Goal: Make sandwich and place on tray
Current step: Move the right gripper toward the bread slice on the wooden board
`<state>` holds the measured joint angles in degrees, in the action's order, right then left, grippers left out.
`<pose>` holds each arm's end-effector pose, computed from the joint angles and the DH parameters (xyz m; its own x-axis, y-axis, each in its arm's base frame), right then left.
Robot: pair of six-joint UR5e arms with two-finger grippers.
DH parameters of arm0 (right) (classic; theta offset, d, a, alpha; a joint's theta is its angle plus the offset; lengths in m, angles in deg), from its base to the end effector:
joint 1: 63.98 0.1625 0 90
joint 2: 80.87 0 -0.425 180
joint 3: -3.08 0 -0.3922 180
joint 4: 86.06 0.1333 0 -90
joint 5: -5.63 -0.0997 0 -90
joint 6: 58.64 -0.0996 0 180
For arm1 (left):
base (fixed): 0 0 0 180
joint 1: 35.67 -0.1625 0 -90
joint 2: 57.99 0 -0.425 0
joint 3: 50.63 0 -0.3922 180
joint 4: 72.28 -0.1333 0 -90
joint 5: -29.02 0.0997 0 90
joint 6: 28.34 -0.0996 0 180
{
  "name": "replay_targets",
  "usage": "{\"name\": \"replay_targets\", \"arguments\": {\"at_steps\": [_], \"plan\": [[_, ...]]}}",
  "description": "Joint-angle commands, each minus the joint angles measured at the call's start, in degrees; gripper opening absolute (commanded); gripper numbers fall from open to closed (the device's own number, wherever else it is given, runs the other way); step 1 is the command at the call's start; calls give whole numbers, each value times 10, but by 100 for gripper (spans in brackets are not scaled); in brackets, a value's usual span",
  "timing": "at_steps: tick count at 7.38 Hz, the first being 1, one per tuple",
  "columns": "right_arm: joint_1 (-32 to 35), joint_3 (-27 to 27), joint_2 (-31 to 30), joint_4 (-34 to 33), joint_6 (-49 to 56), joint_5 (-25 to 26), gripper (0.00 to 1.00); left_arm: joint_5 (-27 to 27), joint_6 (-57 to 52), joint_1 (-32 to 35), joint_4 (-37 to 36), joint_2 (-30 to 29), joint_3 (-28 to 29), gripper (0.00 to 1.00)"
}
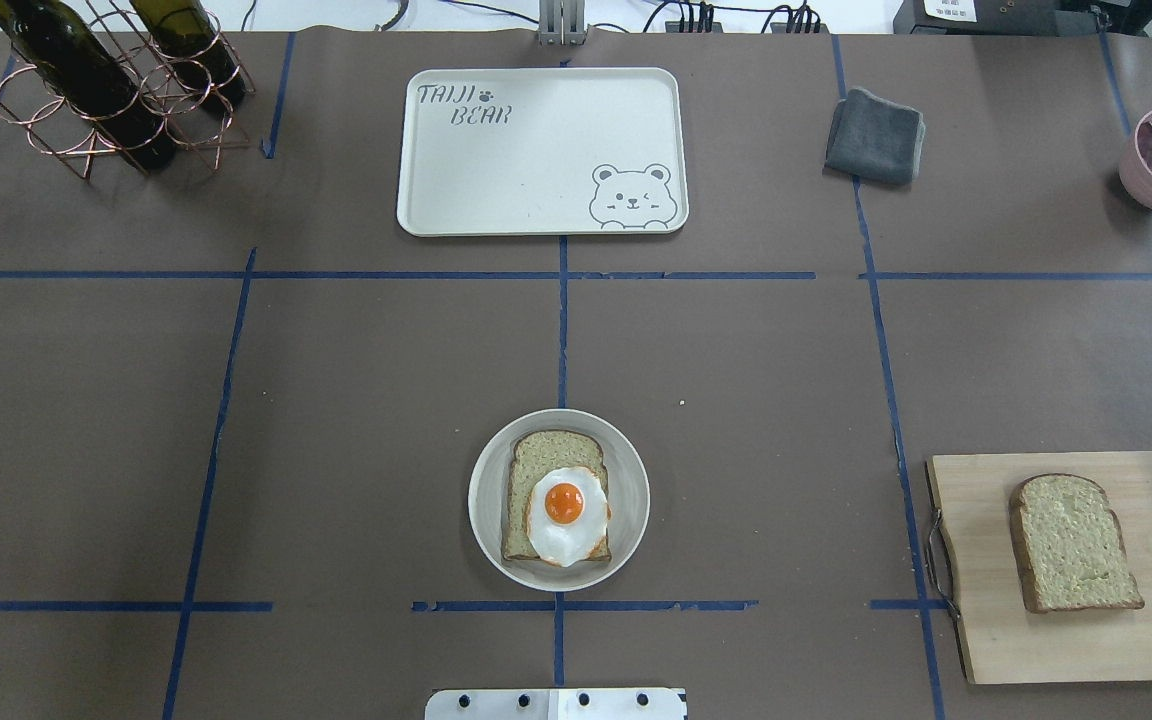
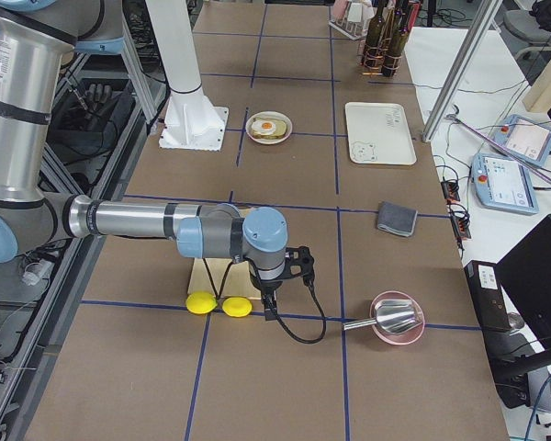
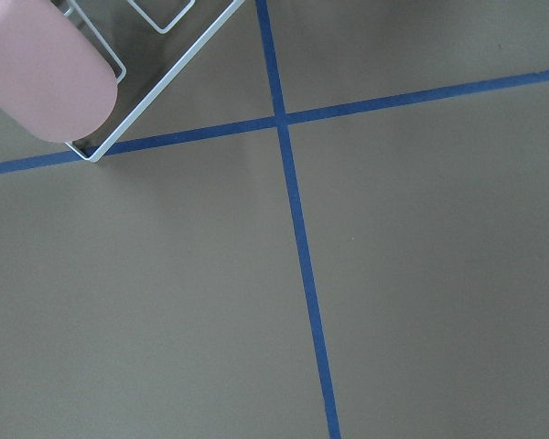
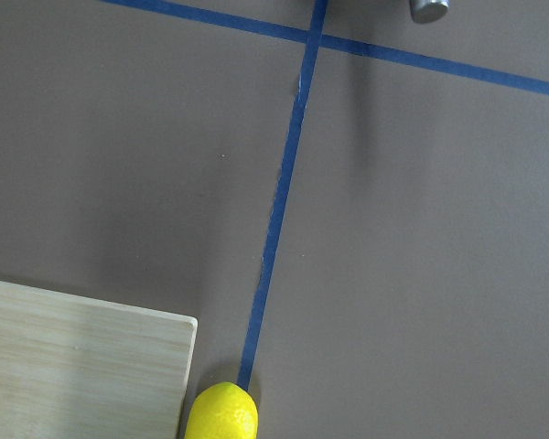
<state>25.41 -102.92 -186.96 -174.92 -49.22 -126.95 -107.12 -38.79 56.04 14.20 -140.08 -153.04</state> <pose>0.0619 -0.3761 0.6430 0.7245 -0.1836 0.6644 0.1310 0.9830 0.1288 -0.0744 -0.4313 0.6200 0.6869 0.1731 -0.7059 -0.0963 0.9843 0.1476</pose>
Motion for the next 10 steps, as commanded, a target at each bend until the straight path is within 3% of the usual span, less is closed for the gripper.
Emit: {"name": "replay_targets", "arguments": {"at_steps": [1,7,10], "plan": [[0,-1,0,0,0,-1,100,2,0,-4,0,0,1,100],[-9,8,8,32,1,-4,100,1,0,-5,0,0,3,100],[-11,11,-6,127,-44,-94,100,1,0,-6,-1,0,5,100]]}}
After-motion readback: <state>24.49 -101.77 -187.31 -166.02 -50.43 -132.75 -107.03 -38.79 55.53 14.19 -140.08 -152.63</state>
